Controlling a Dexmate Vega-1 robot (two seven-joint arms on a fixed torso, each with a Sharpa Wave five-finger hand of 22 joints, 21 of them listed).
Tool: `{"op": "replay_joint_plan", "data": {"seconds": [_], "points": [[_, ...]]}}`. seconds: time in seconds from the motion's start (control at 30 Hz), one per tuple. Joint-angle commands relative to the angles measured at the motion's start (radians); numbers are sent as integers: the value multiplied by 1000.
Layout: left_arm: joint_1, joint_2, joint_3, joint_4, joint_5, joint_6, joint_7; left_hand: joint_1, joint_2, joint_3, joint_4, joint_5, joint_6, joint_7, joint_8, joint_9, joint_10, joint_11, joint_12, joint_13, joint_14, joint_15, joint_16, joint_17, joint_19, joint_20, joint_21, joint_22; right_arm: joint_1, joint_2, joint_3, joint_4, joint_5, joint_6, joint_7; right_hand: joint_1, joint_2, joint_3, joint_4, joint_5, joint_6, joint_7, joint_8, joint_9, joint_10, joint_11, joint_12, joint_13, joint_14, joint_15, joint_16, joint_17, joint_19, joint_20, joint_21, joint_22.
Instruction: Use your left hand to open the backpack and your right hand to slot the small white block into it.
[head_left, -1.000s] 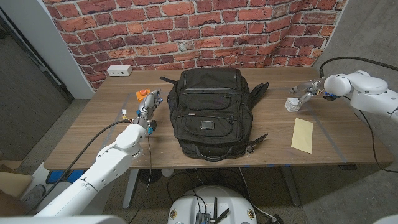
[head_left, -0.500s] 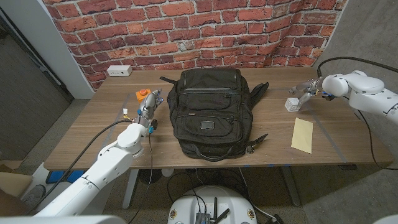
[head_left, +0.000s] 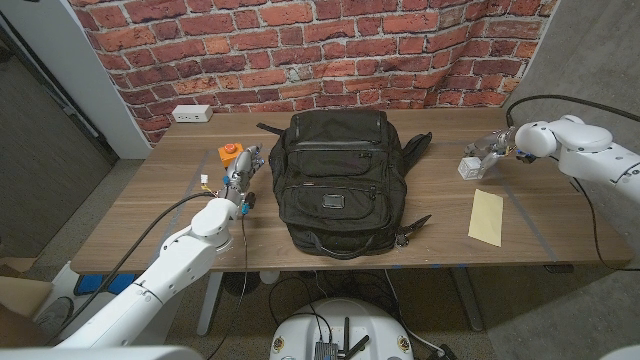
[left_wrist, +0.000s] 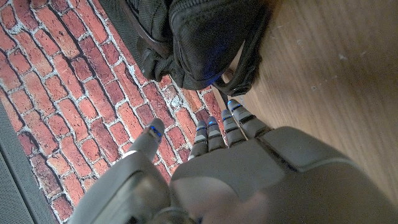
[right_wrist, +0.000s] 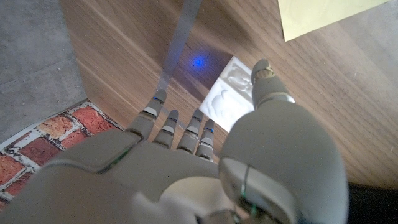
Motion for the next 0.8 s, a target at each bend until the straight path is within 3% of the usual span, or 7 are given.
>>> {"op": "replay_joint_plan", "data": {"seconds": [0.03,0.23,0.57,0.8], "points": [[-4,-3,7,-1,0,5,4,-12,51,10,2,2,8,0,2,4,8,-2,1,3,9,-1,3,3,6,-10,5,5,-4,12,-10,17,-26,2,-43,5,-8,-1,4,-9,37,-4,21,5,42,-8,12,7,28,-11,16,8,18,-8,1,4],[0,-3,7,-5,-1,5,6,-13,50,11,2,2,8,0,2,4,7,-2,1,3,9,-2,3,3,7,-10,6,5,-13,12,-5,18,-26,3,-83,22,2,1,5,-16,108,-15,59,9,110,-23,28,16,75,-52,42,17,46,-23,3,4],[0,-7,11,-5,-2,8,9,-15,50,13,2,2,9,0,2,4,7,-2,1,3,9,-2,3,3,7,-10,6,5,-21,16,-8,21,-41,-3,-127,36,6,-5,6,-18,213,-36,116,15,223,-53,54,29,133,-83,78,30,76,-36,2,4],[-2,-6,13,-5,-3,16,11,-16,50,14,2,2,9,0,2,4,8,-2,1,3,10,-1,3,3,7,-9,6,5,-39,13,-3,16,-43,-16,-166,45,7,-15,7,-19,318,-54,174,18,326,-74,74,40,187,-122,115,41,105,-48,2,4]]}}
